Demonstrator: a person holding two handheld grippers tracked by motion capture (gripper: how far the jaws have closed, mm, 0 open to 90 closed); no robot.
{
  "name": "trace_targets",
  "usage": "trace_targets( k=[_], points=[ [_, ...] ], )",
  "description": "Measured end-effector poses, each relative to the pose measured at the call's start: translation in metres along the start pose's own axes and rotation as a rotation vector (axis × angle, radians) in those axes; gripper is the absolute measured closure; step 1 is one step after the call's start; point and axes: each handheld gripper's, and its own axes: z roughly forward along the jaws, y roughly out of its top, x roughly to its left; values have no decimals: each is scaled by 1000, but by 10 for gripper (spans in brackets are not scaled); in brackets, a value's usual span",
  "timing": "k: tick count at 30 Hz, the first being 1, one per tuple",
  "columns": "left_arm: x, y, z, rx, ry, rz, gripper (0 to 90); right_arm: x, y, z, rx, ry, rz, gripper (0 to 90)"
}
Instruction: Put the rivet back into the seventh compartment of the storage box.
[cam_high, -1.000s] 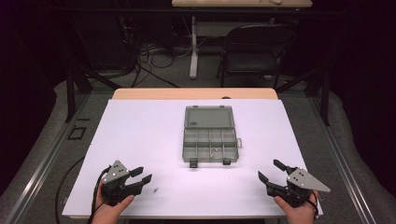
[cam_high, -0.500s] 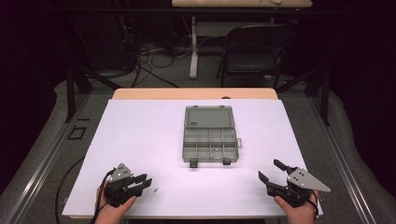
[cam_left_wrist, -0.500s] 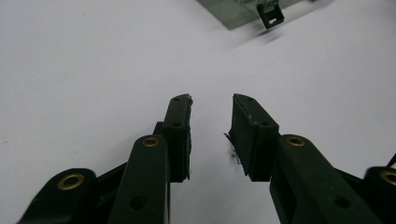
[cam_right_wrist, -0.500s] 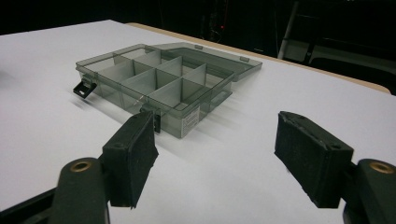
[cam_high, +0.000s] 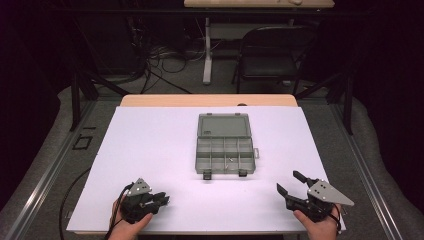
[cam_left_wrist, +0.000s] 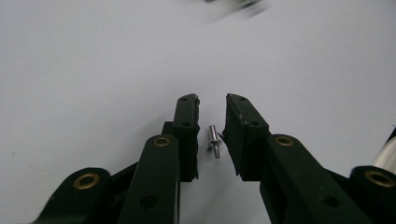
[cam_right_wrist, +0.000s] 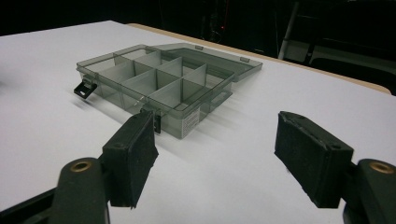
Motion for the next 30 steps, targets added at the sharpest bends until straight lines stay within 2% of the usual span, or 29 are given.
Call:
trace_targets(
  k=[6, 20, 30],
  points=[
    [1, -1, 2, 13, -11, -20, 753, 0, 0, 0, -3, -5, -4, 283],
    [-1, -2, 8, 63, -2, 4, 799, 0, 0, -1, -4, -2, -1, 284],
    [-2, -2, 9, 61, 6, 2, 824, 0, 0, -1, -5, -2, -2, 287]
  ],
)
